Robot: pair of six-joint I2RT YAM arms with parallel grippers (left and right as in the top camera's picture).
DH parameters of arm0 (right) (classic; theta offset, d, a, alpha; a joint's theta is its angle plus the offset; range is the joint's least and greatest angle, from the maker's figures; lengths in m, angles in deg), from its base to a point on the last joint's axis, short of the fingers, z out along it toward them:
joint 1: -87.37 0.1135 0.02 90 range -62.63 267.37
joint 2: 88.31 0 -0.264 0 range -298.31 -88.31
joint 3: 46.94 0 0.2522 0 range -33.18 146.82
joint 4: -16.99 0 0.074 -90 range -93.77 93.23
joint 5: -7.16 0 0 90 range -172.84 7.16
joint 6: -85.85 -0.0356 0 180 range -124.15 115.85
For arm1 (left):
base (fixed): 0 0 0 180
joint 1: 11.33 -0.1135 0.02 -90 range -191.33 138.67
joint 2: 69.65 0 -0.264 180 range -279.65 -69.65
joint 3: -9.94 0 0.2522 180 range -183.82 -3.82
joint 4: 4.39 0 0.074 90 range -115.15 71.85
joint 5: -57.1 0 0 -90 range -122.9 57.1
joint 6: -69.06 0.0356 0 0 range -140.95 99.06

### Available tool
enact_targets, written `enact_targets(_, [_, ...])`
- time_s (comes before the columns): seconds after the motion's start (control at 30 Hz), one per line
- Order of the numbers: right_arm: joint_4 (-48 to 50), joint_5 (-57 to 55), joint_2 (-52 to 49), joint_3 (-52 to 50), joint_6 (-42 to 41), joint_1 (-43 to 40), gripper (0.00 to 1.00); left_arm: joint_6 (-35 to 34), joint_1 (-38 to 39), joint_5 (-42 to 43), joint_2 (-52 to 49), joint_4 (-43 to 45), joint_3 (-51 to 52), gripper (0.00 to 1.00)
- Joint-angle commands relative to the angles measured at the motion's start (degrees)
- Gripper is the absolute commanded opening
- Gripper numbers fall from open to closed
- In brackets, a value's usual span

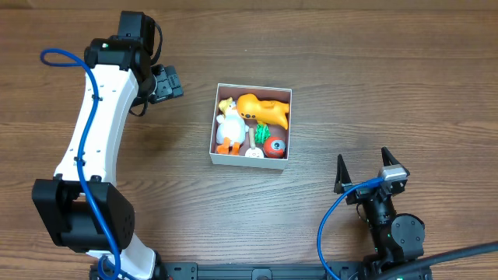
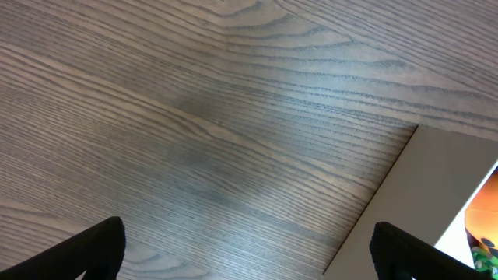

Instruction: Pack container

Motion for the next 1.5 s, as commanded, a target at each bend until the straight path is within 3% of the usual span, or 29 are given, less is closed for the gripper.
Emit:
enact_targets(0.0, [0.3,0.1,0.7,-0.6,0.3,-0.3,1.0,-0.2,-0.2,-0.3,1.5,0.0,-1.0,1.0])
enact_targets(0.47, [0.3,0.1,0.7,-0.6,0.3,-0.3,1.0,-0.2,-0.3,-0.3,1.6,0.0,-1.0,1.0])
enact_targets(0.6, [0.3,0.1,0.7,-0.6,0.3,-0.3,1.0,-0.2,0.7,-0.3,5.6,0.1,-1.0,1.0])
enact_targets(0.77, [0.3,0.1,0.7,-0.6,0.3,-0.3,1.0,-0.2,0.8,-0.3,15.3,0.0,-1.0,1.0])
enact_targets(1.47, [0.3,0.1,0.7,-0.6,0.3,-0.3,1.0,-0.2,0.8,-0.4,72.4,-0.2,-1.0,1.0])
